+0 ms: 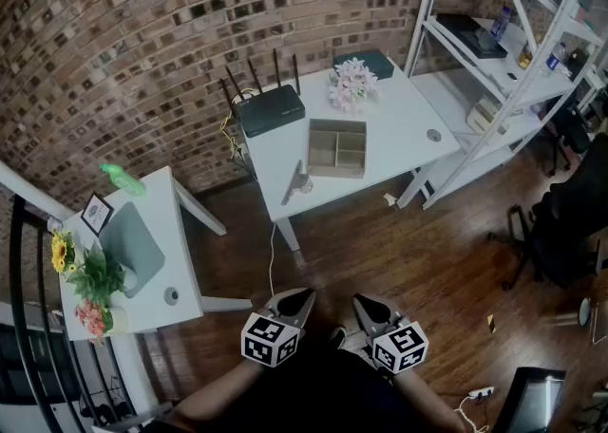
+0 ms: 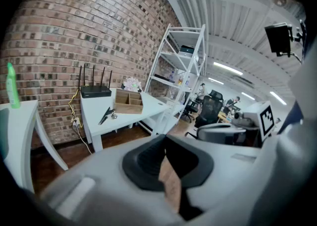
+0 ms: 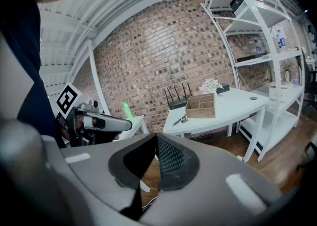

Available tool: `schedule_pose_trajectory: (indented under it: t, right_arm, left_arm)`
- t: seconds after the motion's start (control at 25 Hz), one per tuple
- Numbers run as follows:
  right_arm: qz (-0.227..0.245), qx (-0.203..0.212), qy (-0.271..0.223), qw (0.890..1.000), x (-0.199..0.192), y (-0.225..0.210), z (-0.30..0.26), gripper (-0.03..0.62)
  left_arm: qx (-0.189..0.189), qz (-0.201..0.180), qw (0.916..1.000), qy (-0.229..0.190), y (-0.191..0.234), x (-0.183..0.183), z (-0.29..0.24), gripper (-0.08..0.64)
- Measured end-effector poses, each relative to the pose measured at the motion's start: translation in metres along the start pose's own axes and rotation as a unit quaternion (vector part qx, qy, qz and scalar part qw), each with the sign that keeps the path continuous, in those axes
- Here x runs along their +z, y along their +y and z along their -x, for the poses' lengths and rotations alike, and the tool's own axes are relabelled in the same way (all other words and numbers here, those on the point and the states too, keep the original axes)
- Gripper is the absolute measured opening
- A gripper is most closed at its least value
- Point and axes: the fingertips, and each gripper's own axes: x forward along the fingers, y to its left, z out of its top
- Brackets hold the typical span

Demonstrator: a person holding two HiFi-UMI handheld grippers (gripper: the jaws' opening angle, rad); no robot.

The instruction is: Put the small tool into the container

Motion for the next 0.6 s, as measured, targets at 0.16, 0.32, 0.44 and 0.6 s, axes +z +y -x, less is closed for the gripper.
schedule_pose_trajectory:
  t: [0.16,0.32,0.44,0.6]
  right_arm:
    - [-0.007,-0.001,-0.009,1.0,0.007,-0.02,0.005,0.011]
    - [-0.02,0.005,-0.012,1.0,0.013,-0.033,0.0,0.011]
    - [-0.032,0.014,-0.007,0.999,0.016,-0.036,-0.012,0.011]
    - [-0.031,0.012,0.004,0.999,0.018,-0.044,-0.037,0.011]
  left_arm:
    - [0.008,-0.005,0.9999,-0.003,-0.01,0.005,-0.01,0.005]
    - [0.029,-0.001,0.9996,-0.003,-0.005,0.009,-0.01,0.005]
    - [0.045,0.011,0.9989,-0.005,0.009,0.011,-0.008,0.005]
    - [0.048,0.026,0.9985,-0.006,0.034,0.015,-0.017,0.005]
